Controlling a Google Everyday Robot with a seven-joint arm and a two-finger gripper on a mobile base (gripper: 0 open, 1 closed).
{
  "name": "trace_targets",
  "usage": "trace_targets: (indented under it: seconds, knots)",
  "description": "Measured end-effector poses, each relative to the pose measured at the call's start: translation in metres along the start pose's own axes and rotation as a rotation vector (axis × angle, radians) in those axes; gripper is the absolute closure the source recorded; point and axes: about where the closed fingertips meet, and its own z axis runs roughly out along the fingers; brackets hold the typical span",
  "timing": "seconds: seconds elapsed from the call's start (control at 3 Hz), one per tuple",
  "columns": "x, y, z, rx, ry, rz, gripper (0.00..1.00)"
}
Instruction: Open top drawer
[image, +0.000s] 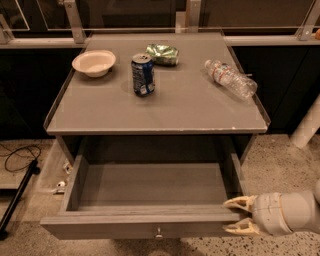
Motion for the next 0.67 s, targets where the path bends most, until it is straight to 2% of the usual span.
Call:
trace_targets:
  seconds: [0.33, 0.67]
  knots:
    - [-0.002, 0.000, -0.002, 0.000, 0.000, 0.000, 1.00]
    - [0.001, 0.012, -0.006, 0.001, 0.001, 0.007, 1.00]
